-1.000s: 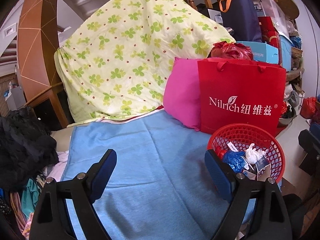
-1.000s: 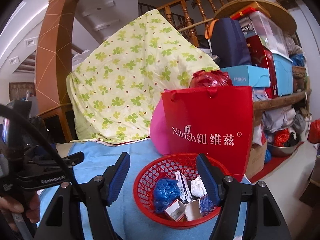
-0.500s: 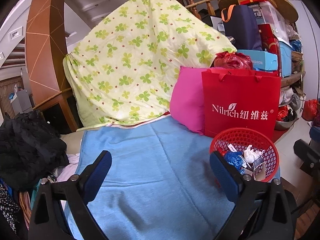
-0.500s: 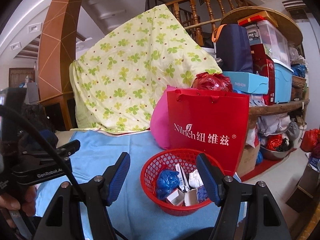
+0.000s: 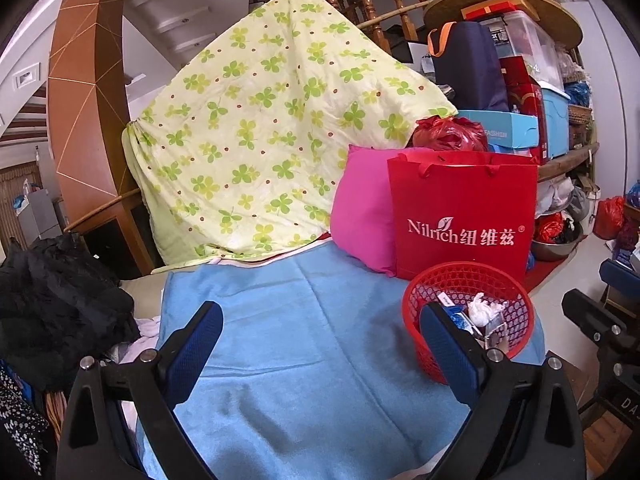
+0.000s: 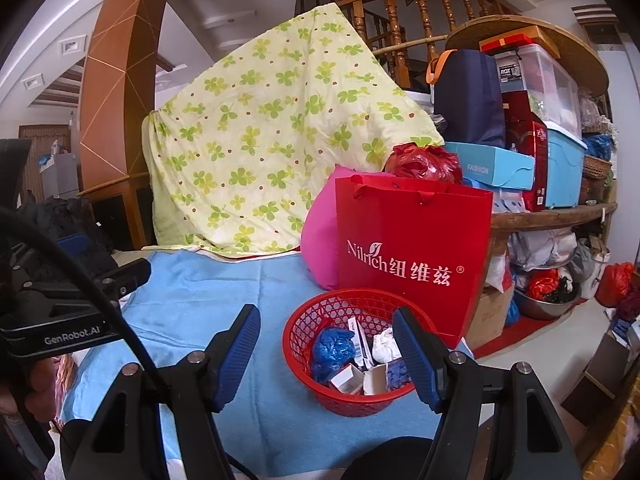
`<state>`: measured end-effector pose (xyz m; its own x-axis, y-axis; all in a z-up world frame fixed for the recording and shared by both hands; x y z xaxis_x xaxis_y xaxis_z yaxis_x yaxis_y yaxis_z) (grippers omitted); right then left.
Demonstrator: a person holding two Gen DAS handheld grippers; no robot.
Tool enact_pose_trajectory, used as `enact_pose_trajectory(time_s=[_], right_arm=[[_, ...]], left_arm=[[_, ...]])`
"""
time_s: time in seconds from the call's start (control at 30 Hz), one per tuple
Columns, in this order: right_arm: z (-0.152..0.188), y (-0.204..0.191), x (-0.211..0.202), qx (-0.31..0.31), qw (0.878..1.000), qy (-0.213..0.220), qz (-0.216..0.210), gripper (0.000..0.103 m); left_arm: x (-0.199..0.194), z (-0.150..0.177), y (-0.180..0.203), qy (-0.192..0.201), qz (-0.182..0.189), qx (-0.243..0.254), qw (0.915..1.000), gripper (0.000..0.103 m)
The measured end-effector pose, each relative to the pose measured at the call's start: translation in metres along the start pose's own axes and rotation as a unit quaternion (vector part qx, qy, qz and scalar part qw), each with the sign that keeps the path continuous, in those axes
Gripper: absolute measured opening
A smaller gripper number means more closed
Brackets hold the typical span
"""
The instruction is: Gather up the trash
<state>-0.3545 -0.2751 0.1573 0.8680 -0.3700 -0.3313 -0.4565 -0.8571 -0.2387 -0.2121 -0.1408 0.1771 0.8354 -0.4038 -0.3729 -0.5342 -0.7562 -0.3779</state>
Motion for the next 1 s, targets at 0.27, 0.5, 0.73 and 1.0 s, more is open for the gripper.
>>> enact_pose_trajectory(time_s=[0.27,0.5,0.73,1.0], right_arm=[[-0.008,0.01,-0.021,0.004,1.0,0.016,0.01,0.072],[-0.012,0.016,-0.033,0.005,1.0,0.023,0.016,0.074],[-0.013,0.025,-0.037,0.014,0.999,0.024,0.022,0.075],[-0.006,0.022,-0.032,0.008,1.0,0.011,0.018,0.075]], left_arm=[[-0.024,0.001,0.011,0.009,-0.024,0.029,0.9992,0.099],[-0.038,-0.003,0.015,0.021,-0.015,0.036,0.999,0.099],[-0.041,-0.006,0.018,0.024,-0.01,0.044,0.9987,0.099],[-0.042,-0.005,0.021,0.022,-0.012,0.047,0.9986,0.099]])
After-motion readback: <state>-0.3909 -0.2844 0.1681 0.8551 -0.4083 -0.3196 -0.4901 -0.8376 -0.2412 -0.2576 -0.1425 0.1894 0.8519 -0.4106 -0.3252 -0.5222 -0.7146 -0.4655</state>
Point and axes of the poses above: each gripper's, at about its wrist camera, not at the fingertips, and x roughly the way its jaws point, y to its right, z to its underside, the point moved 3 cm from there along x, roughly the way its jaws point, and after that the axes turned 12 degrees about x, right-handed, at the moved point
